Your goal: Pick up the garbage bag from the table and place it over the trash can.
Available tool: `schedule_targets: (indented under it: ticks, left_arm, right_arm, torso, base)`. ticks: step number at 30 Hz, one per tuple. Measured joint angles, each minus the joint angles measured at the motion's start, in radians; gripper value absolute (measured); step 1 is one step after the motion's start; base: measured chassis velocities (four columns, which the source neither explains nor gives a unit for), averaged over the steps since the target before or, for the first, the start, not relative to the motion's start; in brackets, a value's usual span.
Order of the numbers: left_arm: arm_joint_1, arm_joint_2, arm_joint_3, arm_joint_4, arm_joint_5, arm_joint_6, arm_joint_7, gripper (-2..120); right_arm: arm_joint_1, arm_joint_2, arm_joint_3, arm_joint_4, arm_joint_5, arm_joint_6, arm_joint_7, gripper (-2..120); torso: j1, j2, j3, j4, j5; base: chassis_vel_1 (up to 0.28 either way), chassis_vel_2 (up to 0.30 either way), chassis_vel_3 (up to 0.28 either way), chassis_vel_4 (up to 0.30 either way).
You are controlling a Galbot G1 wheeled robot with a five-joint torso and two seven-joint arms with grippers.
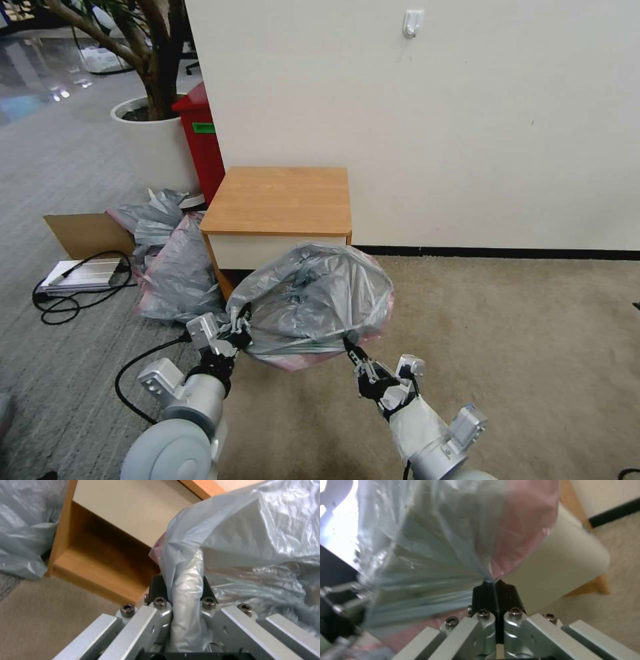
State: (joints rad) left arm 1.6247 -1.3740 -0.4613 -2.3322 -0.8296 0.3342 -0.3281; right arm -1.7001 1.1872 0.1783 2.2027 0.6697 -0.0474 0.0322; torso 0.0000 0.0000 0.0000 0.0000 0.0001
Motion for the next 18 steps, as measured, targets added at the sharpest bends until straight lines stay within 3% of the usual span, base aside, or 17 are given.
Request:
schedule_targets:
  ticks: [3, 5, 7, 13, 16, 18]
  left_arm:
    - [0.0, -0.002, -0.003, -0.002, -0.007, 0.019, -0.015, 3]
    - [0.0, -0.002, -0.004, -0.001, -0.008, 0.022, -0.019, 3]
    - [-0.001, 0.001, -0.011, 0.003, -0.013, 0.034, -0.031, 3]
    - [-0.006, 0.009, -0.018, 0.011, -0.023, 0.043, -0.044, 3]
    - [-0.015, 0.017, -0.024, 0.023, -0.026, 0.047, -0.051, 3]
    - [-0.016, 0.02, -0.025, 0.027, -0.026, 0.047, -0.051, 3]
  right_arm:
    - [-0.024, -0.009, 0.019, -0.025, -0.255, 0.029, -0.005, 17]
    - [-0.035, -0.01, 0.022, -0.025, -0.298, 0.035, -0.005, 20]
    - [-0.077, -0.009, 0.037, 0.001, -0.416, 0.037, 0.0, 32]
    - [-0.13, -0.012, 0.071, 0.062, -0.536, 0.024, -0.038, 48]
    - [-0.176, -0.033, 0.121, 0.116, -0.622, 0.044, -0.149, 64]
    - [-0.186, -0.039, 0.144, 0.131, -0.633, 0.053, -0.182, 67]
  torso:
    - [0.0, 0.0, 0.0, 0.0001, 0.0]
    - [0.0, 0.0, 0.0, 0.0, -0.0001]
    - [0.0, 0.0, 0.0, 0.0, -0.0001]
    - [0.0, 0.0, 0.0, 0.0, -0.0001]
    - [0.0, 0.0, 0.0, -0.0001, -0.0001]
    - [0.0, 0.0, 0.0, 0.0, -0.0001]
  base:
    - [0.0, 0.0, 0.0, 0.0]
    - [0.0, 0.0, 0.0, 0.0]
    - [0.0, 0.0, 0.0, 0.0]
    - [0.0, 0.0, 0.0, 0.0]
    - [0.0, 0.0, 0.0, 0.0]
    - [0.0, 0.0, 0.0, 0.0]
